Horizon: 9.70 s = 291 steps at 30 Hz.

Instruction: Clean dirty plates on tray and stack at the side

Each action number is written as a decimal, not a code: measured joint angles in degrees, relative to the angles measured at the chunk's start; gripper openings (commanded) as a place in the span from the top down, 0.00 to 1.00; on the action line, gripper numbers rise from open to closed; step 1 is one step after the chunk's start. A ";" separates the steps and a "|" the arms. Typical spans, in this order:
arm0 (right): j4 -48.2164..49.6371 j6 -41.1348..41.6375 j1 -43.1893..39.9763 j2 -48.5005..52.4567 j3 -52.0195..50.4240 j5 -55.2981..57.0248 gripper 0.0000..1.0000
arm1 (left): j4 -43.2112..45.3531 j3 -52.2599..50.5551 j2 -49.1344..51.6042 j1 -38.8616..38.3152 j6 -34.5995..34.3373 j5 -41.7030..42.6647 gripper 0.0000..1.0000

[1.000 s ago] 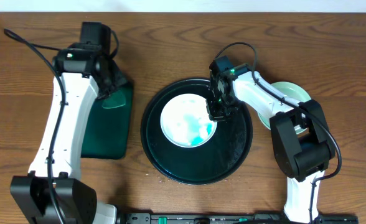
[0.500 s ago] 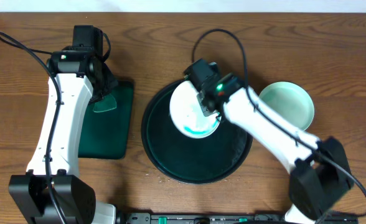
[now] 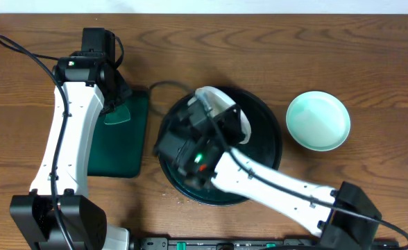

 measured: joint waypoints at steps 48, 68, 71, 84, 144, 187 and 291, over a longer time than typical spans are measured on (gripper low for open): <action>-0.11 -4.04 -71.08 -9.22 -4.44 -76.78 0.99 | -0.15 -0.57 0.00 0.00 0.00 0.00 0.93; 19.85 -2.60 -77.55 -9.20 -20.96 -72.37 0.53 | -0.70 -0.57 0.00 0.00 0.00 0.00 0.93; 18.10 -2.54 -77.55 -9.22 -20.92 -72.76 0.47 | -0.76 -0.57 0.00 0.00 0.07 0.00 0.93; 2.86 -7.87 -68.04 -9.27 -0.11 -76.94 0.18 | 3.65 -4.00 0.00 0.00 8.98 -0.26 0.93; -2.75 -16.98 -53.70 -29.38 22.62 -72.72 0.01 | 22.71 -20.79 -29.90 1.73 20.81 -1.29 0.26; 68.35 -42.21 -59.63 -96.04 -83.73 -83.87 0.01 | 22.58 -20.83 -29.90 1.73 20.81 -1.29 0.26; 59.95 -40.26 -59.60 -102.55 -84.19 -87.73 0.01 | 60.96 -85.77 -93.02 2.69 24.24 1.38 0.26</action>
